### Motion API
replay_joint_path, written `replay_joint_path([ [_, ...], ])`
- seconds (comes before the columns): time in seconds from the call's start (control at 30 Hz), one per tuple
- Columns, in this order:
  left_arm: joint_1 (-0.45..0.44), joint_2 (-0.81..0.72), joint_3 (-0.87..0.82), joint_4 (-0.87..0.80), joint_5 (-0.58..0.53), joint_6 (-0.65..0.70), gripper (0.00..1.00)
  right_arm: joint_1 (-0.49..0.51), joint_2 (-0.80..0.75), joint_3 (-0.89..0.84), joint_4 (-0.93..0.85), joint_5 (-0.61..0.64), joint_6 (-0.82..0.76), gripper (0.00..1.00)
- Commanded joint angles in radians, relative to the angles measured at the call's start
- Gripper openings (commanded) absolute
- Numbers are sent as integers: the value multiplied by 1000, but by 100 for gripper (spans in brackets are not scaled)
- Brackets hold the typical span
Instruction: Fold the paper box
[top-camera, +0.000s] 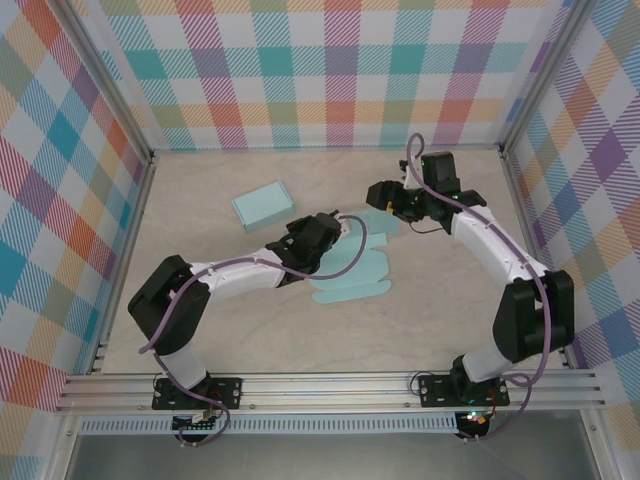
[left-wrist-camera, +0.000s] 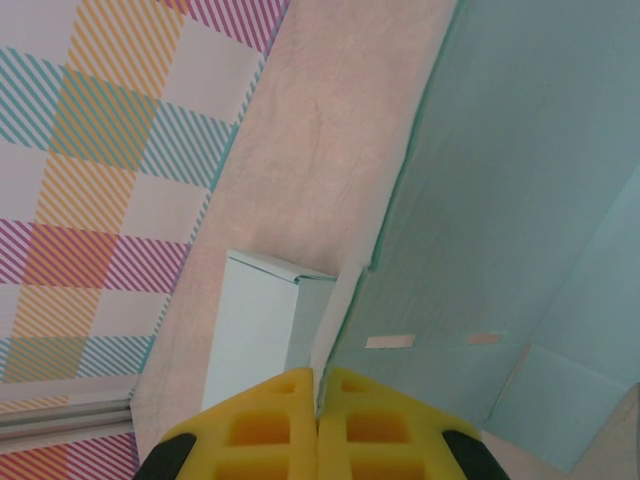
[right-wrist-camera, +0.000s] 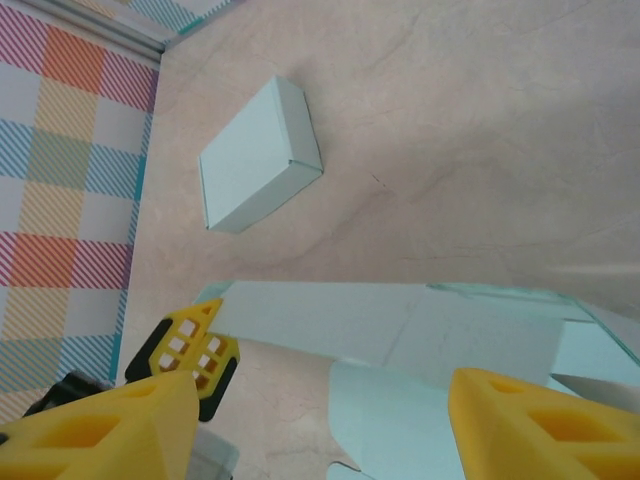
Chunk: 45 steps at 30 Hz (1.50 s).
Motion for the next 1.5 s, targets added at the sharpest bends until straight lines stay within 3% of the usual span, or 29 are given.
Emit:
replay_joint_path([
  [0.0, -15, 14, -20, 58, -48, 22, 0, 8, 50, 67, -10, -9, 8, 67],
  [0.27, -26, 33, -31, 108, -75, 21, 0, 22, 119, 39, 1, 1, 38, 57],
  [0.63, -38, 70, -27, 153, -86, 19, 0, 52, 181, 19, 46, -40, 77, 55],
  [0.87, -45, 80, -41, 193, -91, 13, 0, 63, 207, 18, 62, -25, 88, 35],
  [1.17, -41, 40, -97, 195, -16, 26, 0, 63, 213, -2, 35, 45, 43, 26],
  [1.33, -27, -18, -119, 168, 55, 6, 17, 62, 218, -15, 39, 60, 20, 22],
  [1.47, -7, -61, -126, 137, 107, -20, 18, 61, 223, -18, 39, 73, 1, 19],
])
